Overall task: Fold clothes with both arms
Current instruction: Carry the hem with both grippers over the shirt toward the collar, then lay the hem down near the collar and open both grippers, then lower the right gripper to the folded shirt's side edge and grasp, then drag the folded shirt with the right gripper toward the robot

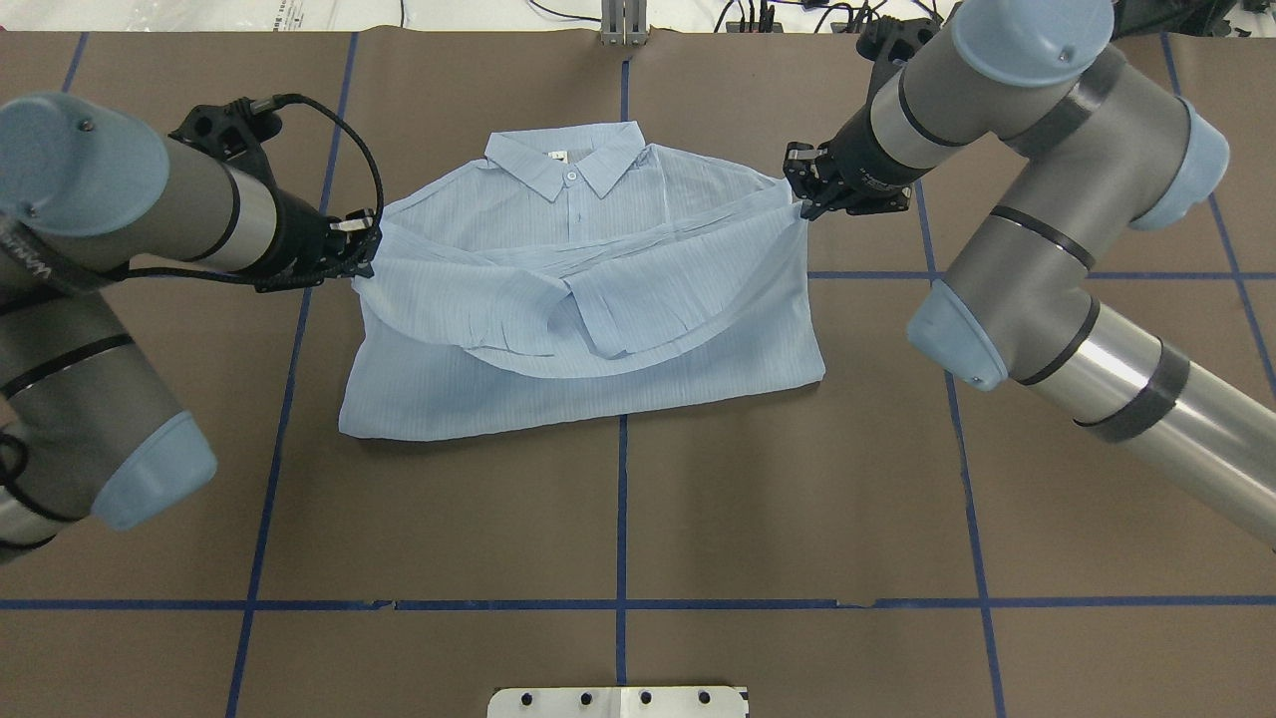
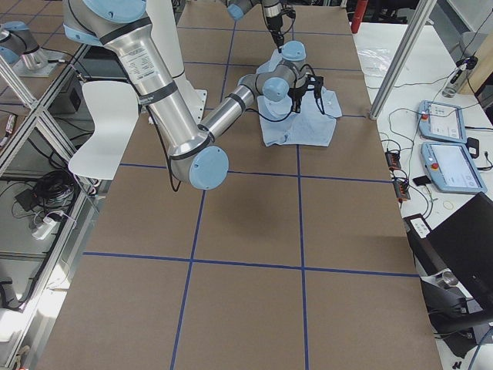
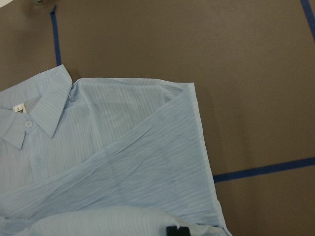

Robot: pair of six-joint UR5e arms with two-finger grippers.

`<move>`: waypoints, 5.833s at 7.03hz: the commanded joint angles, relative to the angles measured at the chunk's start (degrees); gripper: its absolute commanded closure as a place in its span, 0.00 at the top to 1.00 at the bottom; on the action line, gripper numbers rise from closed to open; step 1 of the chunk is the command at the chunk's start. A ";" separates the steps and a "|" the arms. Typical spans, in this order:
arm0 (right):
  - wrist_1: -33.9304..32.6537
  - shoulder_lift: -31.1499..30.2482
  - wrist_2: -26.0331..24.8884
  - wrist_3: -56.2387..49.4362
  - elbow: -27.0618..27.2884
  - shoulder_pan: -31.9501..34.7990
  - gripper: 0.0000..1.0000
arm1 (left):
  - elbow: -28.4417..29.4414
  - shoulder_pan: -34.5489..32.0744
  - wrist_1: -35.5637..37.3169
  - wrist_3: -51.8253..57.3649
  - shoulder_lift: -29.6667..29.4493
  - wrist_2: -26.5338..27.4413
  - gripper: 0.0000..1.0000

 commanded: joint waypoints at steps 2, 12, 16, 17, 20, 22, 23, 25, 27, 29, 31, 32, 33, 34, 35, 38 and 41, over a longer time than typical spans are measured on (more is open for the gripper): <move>9.65 7.18 0.98 -1.33 -18.10 2.33 0.00 | 21.08 -7.47 -18.02 2.90 -5.00 -2.48 0.00; 12.03 9.14 2.04 -6.26 -24.57 3.83 0.45 | 33.01 -7.84 -26.59 2.82 -10.04 -2.59 0.14; 11.95 9.14 2.12 -6.79 -24.57 2.95 1.00 | 28.13 -11.61 -25.71 6.66 -5.76 -8.47 1.00; 12.03 8.18 2.56 -7.05 -23.44 2.78 1.00 | 23.83 -12.14 -25.02 7.03 -3.38 -8.91 1.00; 11.50 -7.15 1.78 -5.92 -5.02 -4.59 1.00 | 16.85 -12.14 -17.63 6.95 -2.30 -9.62 1.00; 11.42 -10.81 -0.49 -5.91 -2.85 -8.62 1.00 | 16.84 -12.06 -17.63 6.95 -2.30 -9.53 1.00; 11.33 -10.20 -1.73 -5.91 -3.64 -10.13 0.98 | 16.93 -12.06 -17.63 6.95 -2.30 -9.45 1.00; 11.33 -9.58 -2.18 -6.00 -4.35 -10.32 0.85 | 17.10 -12.06 -17.63 6.95 -2.30 -9.36 1.00; 11.33 -6.61 -5.07 -6.79 -6.62 -10.32 0.76 | 17.37 -12.06 -17.63 7.03 -2.30 -9.18 1.00; 11.24 -5.98 -5.61 -6.97 -7.60 -10.23 0.65 | 17.19 -11.97 -17.71 7.03 -1.60 -9.18 1.00; 11.42 -5.63 -5.61 -6.79 -7.61 -9.97 0.00 | 17.19 -12.05 -17.71 7.03 -1.60 -9.10 1.00; 11.42 -5.63 -5.17 -6.97 -7.60 -9.79 0.00 | 17.11 -12.06 -17.71 7.03 -1.51 -9.09 1.00; 11.42 -5.54 -5.00 -6.88 -7.52 -9.70 0.00 | 17.28 -12.06 -17.71 7.03 -1.51 -9.09 1.00; 11.33 -5.80 -4.30 -6.88 -6.39 -9.53 0.00 | 17.19 -12.06 -17.71 7.03 -1.51 -9.01 0.99; 11.33 -6.67 -2.55 -6.71 -3.68 -8.92 0.00 | 17.11 -12.06 -17.71 7.03 -1.51 -9.09 0.99; 11.42 -21.47 0.63 -6.27 12.12 -8.73 0.00 | 16.49 -12.23 -17.63 6.60 -1.07 -9.01 0.99; 11.77 -40.20 1.24 -6.44 28.03 -12.05 0.00 | 15.17 -12.14 -17.71 6.42 0.25 -8.83 0.99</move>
